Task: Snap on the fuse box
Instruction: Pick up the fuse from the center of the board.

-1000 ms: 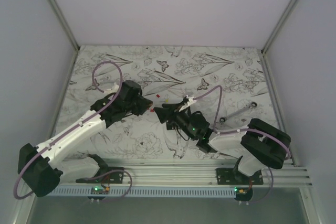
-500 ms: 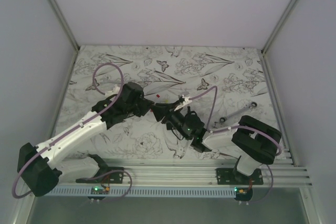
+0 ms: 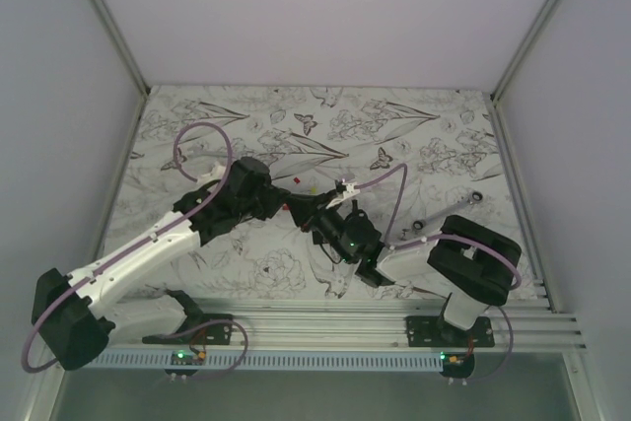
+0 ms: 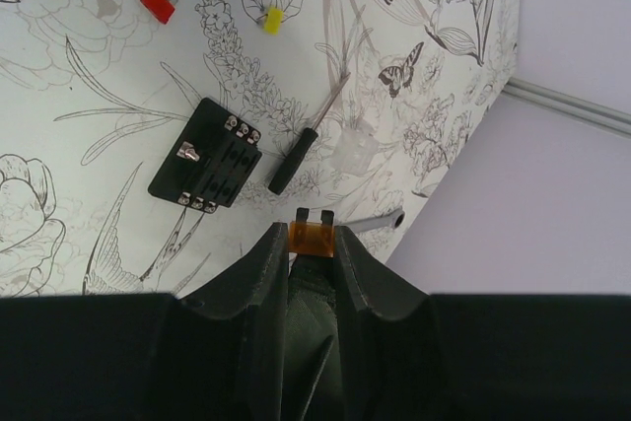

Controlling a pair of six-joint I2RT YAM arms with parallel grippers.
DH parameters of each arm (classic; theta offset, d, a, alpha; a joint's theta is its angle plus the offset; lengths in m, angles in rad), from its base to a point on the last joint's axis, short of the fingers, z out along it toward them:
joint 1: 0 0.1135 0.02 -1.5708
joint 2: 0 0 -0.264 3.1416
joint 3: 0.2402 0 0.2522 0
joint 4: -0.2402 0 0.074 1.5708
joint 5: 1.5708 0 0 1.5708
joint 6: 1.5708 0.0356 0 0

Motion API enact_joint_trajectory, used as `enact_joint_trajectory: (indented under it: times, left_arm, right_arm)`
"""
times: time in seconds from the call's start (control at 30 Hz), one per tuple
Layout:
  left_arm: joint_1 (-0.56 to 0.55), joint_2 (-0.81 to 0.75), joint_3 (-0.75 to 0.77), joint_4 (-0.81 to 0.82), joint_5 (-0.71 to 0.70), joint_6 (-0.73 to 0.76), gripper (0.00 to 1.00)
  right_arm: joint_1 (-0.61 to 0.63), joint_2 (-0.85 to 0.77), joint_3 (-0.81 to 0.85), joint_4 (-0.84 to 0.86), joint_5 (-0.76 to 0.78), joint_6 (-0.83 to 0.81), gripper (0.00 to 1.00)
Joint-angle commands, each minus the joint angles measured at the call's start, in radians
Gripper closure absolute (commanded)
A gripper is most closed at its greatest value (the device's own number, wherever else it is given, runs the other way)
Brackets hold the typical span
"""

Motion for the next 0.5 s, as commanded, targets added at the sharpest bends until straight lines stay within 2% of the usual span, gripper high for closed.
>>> enact_joint_trajectory:
  times: [0.0,0.2,0.3,0.37,0.47]
  left_arm:
    - [-0.025,-0.027,-0.019,0.034,0.013,-0.034,0.86]
    - [-0.036,-0.036,-0.027,0.057,0.024,-0.046,0.86]
    - [-0.039,-0.037,-0.029,0.067,0.030,-0.044,0.84]
    - [-0.040,-0.038,-0.034,0.066,0.027,-0.042,0.81]
    - [-0.039,-0.046,-0.050,0.066,0.011,-0.031,0.73]
  right_arm:
    - [0.007,0.030,0.035,0.039,0.041,0.019,0.79]
    - [0.007,0.044,0.041,0.050,0.041,0.014,0.88]
    - [0.007,0.044,0.041,0.052,0.039,0.006,0.96]
    - [0.007,0.035,0.040,0.040,0.036,-0.002,1.00]
    - [0.006,0.002,0.039,-0.012,0.027,-0.028,1.00]
